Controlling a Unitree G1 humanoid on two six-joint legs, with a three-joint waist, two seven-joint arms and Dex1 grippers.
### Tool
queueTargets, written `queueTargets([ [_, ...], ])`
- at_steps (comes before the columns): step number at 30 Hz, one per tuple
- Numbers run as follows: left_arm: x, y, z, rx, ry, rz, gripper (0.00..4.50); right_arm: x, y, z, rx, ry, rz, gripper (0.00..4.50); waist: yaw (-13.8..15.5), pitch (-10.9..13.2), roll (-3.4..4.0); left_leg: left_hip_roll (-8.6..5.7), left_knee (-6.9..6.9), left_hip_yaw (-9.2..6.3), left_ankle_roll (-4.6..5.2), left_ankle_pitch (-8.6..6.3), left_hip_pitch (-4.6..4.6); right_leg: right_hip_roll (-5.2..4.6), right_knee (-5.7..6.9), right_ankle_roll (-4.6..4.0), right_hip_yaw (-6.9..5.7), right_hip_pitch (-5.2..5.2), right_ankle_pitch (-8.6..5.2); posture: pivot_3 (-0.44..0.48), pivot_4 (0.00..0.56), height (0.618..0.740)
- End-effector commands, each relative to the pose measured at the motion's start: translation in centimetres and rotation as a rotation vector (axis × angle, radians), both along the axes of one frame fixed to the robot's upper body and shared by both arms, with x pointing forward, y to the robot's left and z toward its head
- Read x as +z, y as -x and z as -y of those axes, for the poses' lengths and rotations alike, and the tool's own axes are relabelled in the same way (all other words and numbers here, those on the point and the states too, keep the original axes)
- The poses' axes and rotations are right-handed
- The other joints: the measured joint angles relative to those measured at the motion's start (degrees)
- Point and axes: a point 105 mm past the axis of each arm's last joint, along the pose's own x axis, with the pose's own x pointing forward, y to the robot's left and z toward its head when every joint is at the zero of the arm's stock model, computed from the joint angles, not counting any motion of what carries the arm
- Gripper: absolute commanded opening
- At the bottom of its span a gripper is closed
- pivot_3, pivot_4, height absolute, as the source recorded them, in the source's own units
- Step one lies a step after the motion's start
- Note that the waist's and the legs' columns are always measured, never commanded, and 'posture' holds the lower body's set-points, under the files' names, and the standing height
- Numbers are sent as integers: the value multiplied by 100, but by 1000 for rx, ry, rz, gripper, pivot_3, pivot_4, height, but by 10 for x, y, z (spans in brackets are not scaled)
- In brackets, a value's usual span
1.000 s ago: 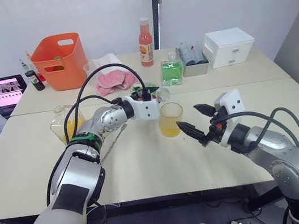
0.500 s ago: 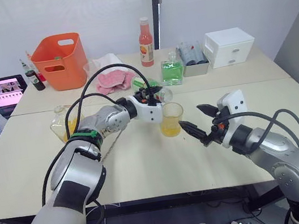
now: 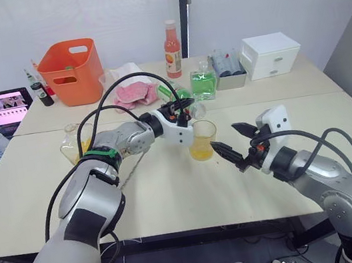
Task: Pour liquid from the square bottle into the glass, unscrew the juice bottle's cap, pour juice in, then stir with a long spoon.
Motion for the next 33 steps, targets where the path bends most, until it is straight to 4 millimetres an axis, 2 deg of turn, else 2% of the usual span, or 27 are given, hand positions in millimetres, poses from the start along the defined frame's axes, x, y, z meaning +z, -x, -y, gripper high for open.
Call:
queueTargets([
  [1, 31, 0, 4, -13, 42, 101, 1475, 14, 7, -2, 10, -8, 59, 4447, 0, 0, 0, -1, 0, 0, 0, 0, 0, -1, 0, 0, 0, 0, 0, 0, 150, 715],
  [15, 31, -1, 6, -14, -2, 180, 1475, 13, 8, -1, 9, -8, 55, 4447, 1, 0, 0, -14, 3, -2, 0, 0, -3, -13, 1, 11, 1, 0, 0, 0, 150, 715],
  [29, 30, -1, 6, -13, 5, 167, 1475, 11, 9, -1, 9, -5, 46, 4447, 1, 0, 0, -18, 5, -2, 0, 0, -4, -18, 3, 13, 1, 1, 0, 0, 150, 715],
  [33, 27, -2, 6, -6, 23, 114, 1475, 10, 8, -1, 9, -3, 42, 4447, 0, 0, 0, -19, 6, -2, -1, 0, -4, -19, 3, 14, 1, 1, 1, 0, 150, 715],
])
